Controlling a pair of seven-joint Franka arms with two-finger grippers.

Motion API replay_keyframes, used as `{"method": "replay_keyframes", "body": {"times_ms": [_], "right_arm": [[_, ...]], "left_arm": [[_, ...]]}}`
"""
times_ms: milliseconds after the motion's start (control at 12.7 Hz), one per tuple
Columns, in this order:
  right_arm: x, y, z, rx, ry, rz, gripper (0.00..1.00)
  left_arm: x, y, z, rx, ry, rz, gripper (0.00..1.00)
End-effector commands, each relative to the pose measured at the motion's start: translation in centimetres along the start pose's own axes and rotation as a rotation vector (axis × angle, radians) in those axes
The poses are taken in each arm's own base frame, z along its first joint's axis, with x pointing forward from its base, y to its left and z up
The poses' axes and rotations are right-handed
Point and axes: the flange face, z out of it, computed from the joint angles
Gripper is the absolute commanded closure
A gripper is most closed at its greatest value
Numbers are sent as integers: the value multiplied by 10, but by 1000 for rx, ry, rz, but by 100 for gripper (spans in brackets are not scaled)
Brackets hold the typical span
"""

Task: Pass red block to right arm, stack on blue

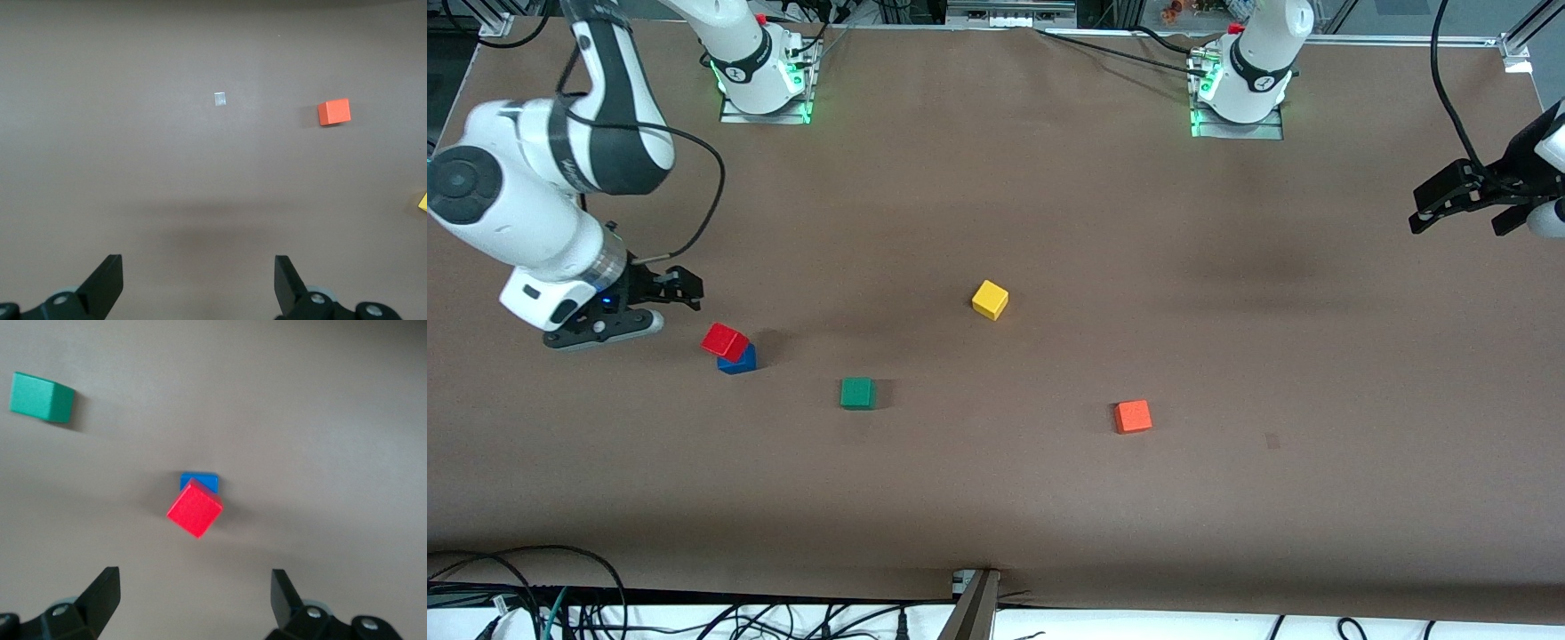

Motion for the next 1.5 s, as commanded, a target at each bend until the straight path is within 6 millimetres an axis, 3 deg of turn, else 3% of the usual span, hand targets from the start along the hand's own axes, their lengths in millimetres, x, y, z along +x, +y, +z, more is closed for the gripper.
{"method": "replay_keyframes", "body": {"times_ms": [0,316,632,869,1027,1185,1422], "right_arm": [[5,2,-34,-3,-52,15,0],[2,4,-100,0,-95,23,0],[-25,5,-126,21,-155,25,0],[-39,30,-152,29,-91,63,0],[-47,36,-167,22,-53,72,0],[-50,16,-171,18,-87,44,0],[-52,9,-166,27,-131,141,0]], "left_arm": [[3,1,-7,-7,-7,0,0],[2,1,-7,-7,-8,-3,0],[2,1,-7,-10,-8,-6,0],[2,0,-7,-16,-8,-7,0],[2,0,-7,-16,-8,-7,0],[2,0,-6,-16,-10,-7,0],[2,1,-6,-18,-10,-7,0]]}}
